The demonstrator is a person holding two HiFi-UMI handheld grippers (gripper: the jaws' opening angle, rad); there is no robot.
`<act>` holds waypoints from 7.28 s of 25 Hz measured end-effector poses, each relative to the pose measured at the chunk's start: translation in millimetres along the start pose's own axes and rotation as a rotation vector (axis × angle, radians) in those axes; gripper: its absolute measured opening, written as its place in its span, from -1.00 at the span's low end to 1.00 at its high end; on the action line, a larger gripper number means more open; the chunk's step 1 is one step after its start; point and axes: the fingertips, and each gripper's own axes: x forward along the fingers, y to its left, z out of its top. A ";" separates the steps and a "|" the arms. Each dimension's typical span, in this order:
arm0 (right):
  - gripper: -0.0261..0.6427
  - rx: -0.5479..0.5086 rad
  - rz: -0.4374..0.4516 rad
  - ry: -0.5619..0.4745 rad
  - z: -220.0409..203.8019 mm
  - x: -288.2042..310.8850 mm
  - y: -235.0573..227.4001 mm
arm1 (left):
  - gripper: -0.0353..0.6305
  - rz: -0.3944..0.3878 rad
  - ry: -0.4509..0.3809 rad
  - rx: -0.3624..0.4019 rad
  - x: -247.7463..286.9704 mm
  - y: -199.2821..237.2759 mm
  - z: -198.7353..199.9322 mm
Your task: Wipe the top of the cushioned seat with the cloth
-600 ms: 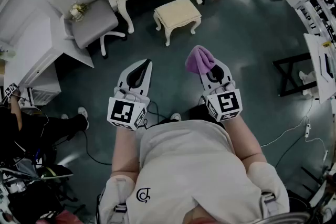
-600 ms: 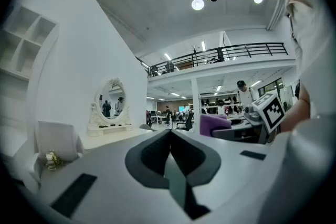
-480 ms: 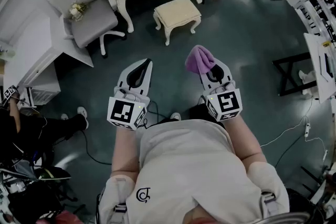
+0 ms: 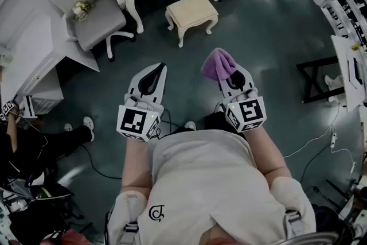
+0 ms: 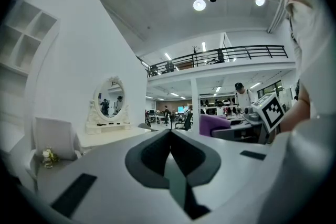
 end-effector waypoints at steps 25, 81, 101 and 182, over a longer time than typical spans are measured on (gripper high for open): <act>-0.70 0.006 0.206 0.040 -27.5 143.0 -221.0 | -0.85 0.238 0.026 -0.029 227.9 16.9 -17.6; -0.69 -0.062 0.685 0.641 -397.5 664.5 -202.3 | -0.85 0.580 0.182 -0.346 456.0 328.1 -368.6; -0.68 -0.084 0.654 0.913 -520.1 731.4 -176.0 | -0.85 0.536 0.184 -0.392 461.9 345.6 -413.1; -0.68 -0.064 0.616 0.994 -500.4 641.5 -180.3 | -0.86 0.453 0.342 -0.323 439.1 305.3 -419.1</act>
